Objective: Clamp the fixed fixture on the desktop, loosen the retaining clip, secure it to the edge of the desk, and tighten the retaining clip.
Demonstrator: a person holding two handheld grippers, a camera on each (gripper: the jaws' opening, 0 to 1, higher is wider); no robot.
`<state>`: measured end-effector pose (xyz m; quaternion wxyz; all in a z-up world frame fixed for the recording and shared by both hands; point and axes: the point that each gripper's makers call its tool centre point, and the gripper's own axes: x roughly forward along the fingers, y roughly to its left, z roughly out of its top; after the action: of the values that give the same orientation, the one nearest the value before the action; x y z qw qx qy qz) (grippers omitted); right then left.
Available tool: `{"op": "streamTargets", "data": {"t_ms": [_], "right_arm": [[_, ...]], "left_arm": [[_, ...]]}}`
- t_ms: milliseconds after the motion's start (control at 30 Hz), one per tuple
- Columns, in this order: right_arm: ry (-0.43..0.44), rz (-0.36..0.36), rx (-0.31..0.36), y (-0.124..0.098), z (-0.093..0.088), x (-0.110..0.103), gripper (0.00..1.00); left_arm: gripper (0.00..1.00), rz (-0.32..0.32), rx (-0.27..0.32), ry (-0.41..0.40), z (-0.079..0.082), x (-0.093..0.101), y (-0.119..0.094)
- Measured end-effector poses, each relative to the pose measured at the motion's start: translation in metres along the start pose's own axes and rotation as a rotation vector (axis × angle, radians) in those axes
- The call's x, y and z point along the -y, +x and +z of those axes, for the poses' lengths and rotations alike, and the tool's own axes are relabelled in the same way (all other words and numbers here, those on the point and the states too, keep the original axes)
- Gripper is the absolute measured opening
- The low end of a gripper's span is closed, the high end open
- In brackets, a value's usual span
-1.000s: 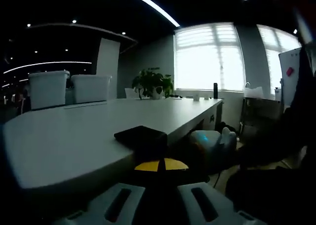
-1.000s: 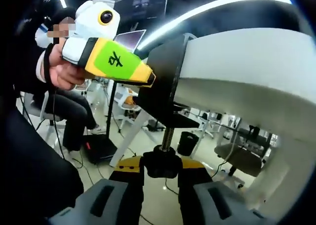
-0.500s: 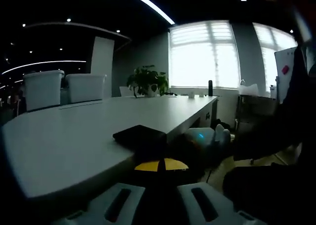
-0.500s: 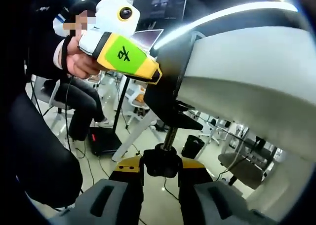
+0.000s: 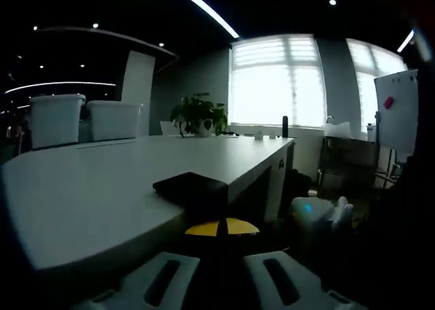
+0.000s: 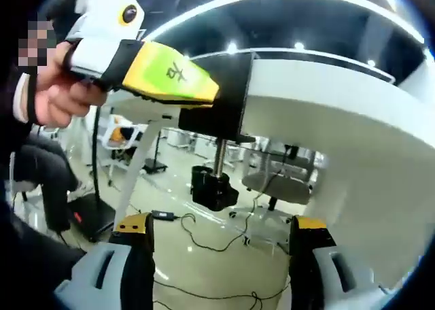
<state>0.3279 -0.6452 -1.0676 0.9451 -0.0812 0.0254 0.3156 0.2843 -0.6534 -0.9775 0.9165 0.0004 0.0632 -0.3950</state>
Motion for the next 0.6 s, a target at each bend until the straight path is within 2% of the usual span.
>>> {"op": "streamTargets", "data": {"t_ms": [67,133,267,367,500,600], "right_arm": [[0.013,-0.061,0.036,0.002,0.01,0.0,0.72],[-0.02,-0.118,0.033,0.004,0.016,-0.005,0.74],[-0.008,-0.194,0.022,0.013,0.02,-0.014,0.75],[-0.018,-0.259,0.014,0.011,0.023,-0.009,0.66],[0.02,-0.288,0.002,0.013,0.02,0.0,0.61],[0.023,-0.294,-0.002,0.012,0.02,-0.001,0.51]], "left_arm": [[0.01,-0.009,0.005,-0.008,0.0,0.0,-0.001],[0.01,-0.018,0.016,-0.014,-0.001,0.0,-0.001],[0.01,-0.029,0.037,-0.033,-0.001,0.0,-0.002],[0.01,-0.034,0.042,-0.042,0.0,0.001,-0.003],[0.01,-0.035,0.052,-0.049,0.001,0.003,-0.004],[0.01,-0.037,0.057,-0.05,0.001,0.004,-0.004]]}}
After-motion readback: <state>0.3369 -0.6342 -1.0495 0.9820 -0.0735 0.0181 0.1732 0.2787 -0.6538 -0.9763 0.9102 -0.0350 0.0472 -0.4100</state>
